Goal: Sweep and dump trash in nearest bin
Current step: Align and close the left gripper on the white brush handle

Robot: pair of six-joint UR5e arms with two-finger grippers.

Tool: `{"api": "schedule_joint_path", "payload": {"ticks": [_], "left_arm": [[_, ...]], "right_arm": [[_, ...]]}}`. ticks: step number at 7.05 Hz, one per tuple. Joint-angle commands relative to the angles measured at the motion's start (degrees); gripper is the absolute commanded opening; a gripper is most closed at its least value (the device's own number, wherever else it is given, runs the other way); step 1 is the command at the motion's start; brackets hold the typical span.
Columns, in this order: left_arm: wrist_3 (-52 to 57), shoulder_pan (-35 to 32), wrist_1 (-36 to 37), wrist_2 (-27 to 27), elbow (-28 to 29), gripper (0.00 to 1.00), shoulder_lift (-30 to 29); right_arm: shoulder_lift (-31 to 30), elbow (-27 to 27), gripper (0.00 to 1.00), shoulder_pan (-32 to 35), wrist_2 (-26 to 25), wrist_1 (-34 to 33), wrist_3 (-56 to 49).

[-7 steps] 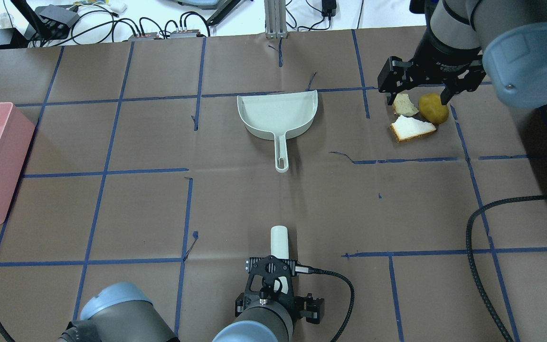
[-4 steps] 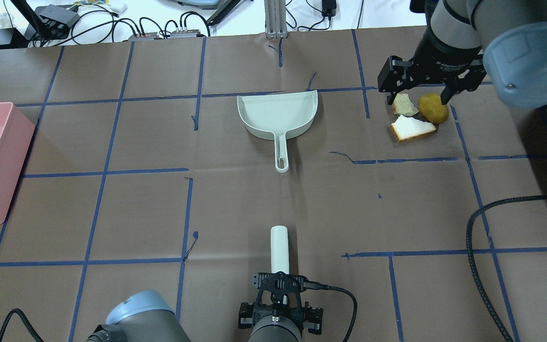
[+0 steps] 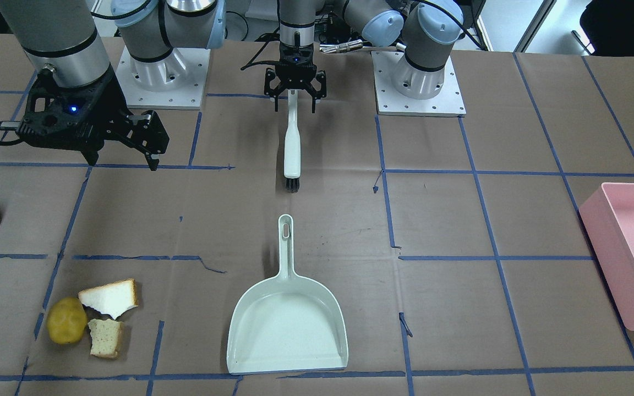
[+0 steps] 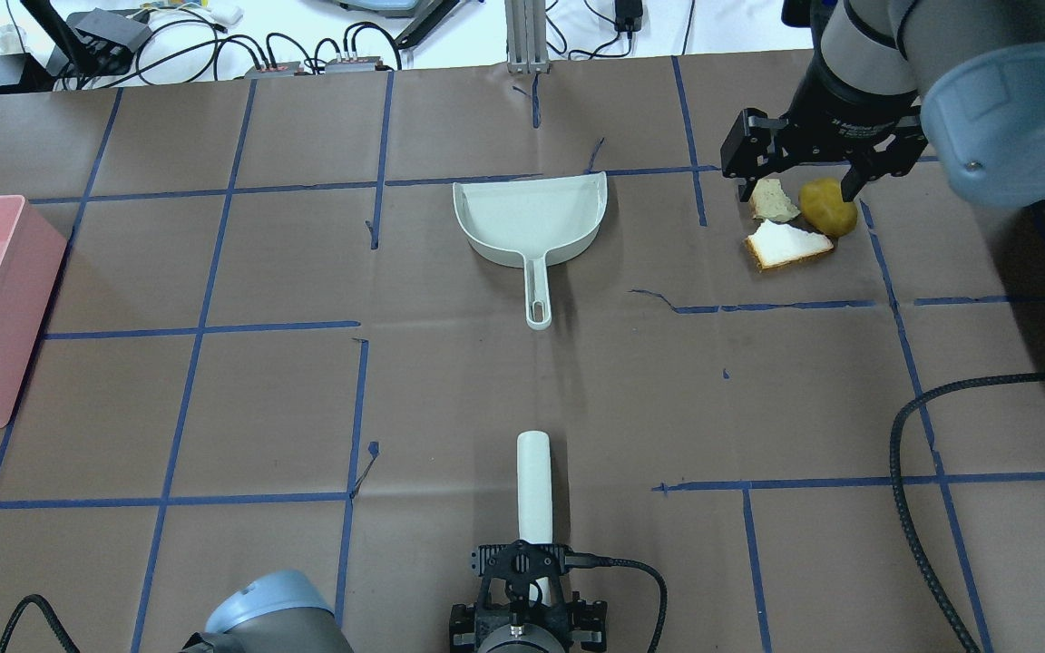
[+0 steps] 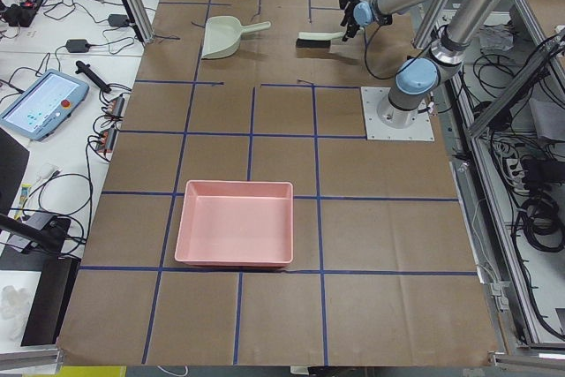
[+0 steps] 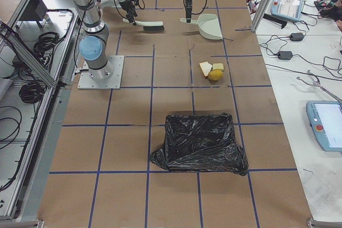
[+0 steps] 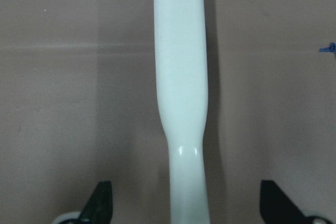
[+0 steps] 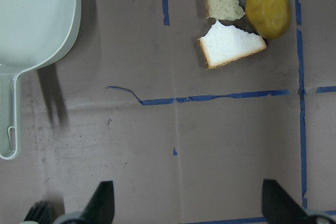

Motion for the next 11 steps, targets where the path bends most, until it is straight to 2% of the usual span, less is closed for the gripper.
{"api": "schedule_joint_path", "payload": {"ticks": [1, 3, 6, 8, 11], "left_arm": [[-0.5, -0.7, 0.2, 0.0, -0.2, 0.92, -0.1], [-0.6, -0.8, 0.3, -0.4, -0.2, 0.85, -0.1], [-0.8, -0.8, 1.2, -0.8, -0.3, 0.65, -0.1], [-0.8, -1.0, 1.2, -0.8, -0.3, 0.55, -0.1], [-0.7, -1.1, 1.2, -0.9, -0.4, 0.28, 0.0]], "right_arm": [[0.0, 0.0, 1.00, 0.0, 0.0, 0.0, 0.0], [0.0, 0.0, 1.00, 0.0, 0.0, 0.0, 0.0], [0.0, 0.0, 1.00, 0.0, 0.0, 0.0, 0.0], [0.0, 0.0, 1.00, 0.0, 0.0, 0.0, 0.0], [0.0, 0.0, 1.00, 0.0, 0.0, 0.1, 0.0]]}}
